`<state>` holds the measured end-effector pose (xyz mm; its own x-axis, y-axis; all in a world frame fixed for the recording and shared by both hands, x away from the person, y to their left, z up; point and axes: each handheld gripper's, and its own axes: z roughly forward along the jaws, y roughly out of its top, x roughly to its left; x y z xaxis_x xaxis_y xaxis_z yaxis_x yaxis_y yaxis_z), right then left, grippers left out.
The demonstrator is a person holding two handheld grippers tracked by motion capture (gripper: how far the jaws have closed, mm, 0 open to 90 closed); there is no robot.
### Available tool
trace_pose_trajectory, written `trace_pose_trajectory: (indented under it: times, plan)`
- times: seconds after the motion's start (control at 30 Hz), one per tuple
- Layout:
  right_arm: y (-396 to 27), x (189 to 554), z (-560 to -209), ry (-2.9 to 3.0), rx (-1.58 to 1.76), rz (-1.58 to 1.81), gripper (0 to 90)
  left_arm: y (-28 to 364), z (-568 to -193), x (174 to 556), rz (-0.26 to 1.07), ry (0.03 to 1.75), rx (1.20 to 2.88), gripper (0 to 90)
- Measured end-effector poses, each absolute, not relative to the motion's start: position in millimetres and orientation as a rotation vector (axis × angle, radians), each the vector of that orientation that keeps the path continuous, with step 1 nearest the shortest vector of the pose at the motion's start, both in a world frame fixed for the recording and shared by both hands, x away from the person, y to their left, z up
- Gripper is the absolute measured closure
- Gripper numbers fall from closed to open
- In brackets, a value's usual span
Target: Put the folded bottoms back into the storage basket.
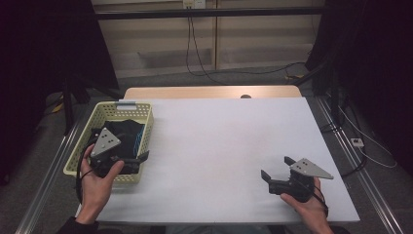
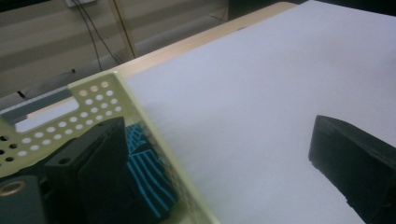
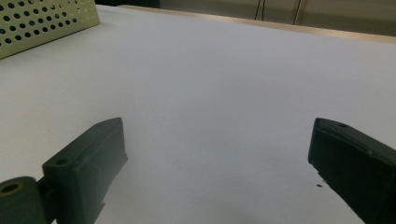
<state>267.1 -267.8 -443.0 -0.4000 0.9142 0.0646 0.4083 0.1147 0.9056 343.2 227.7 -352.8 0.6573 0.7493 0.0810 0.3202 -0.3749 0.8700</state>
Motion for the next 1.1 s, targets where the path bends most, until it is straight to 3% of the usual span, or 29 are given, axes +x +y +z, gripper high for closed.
trace_pose_trajectory:
  times: [0.57,1.1]
  plan:
    - [-267.0,267.2,-443.1,1.879,1.280,1.261,4.0,190.3,-361.2,345.3,0.510,0.778,1.949,5.6]
    - [-267.0,266.8,-442.9,1.883,1.273,1.264,4.0,163.8,-400.2,334.8,0.431,0.753,1.968,5.8]
